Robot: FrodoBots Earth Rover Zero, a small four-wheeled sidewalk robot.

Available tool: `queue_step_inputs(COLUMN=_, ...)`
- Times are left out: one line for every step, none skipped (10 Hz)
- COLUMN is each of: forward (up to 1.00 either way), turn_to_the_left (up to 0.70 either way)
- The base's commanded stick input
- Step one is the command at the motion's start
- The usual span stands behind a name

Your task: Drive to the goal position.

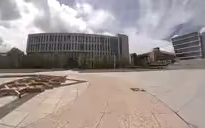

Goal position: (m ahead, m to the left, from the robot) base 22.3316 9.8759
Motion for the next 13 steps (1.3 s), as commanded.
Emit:
queue_step_inputs(forward=0.70, turn_to_the_left=0.03)
queue_step_inputs(forward=0.70, turn_to_the_left=0.02)
queue_step_inputs(forward=0.70, turn_to_the_left=0.00)
queue_step_inputs(forward=0.70, turn_to_the_left=-0.12)
queue_step_inputs(forward=0.70, turn_to_the_left=-0.26)
queue_step_inputs(forward=0.70, turn_to_the_left=-0.12)
queue_step_inputs(forward=0.70, turn_to_the_left=0.12)
queue_step_inputs(forward=0.70, turn_to_the_left=0.05)
queue_step_inputs(forward=0.70, turn_to_the_left=0.07)
queue_step_inputs(forward=0.70, turn_to_the_left=0.05)
queue_step_inputs(forward=0.70, turn_to_the_left=0.00)
queue_step_inputs(forward=0.70, turn_to_the_left=0.00)
queue_step_inputs(forward=0.70, turn_to_the_left=0.00)
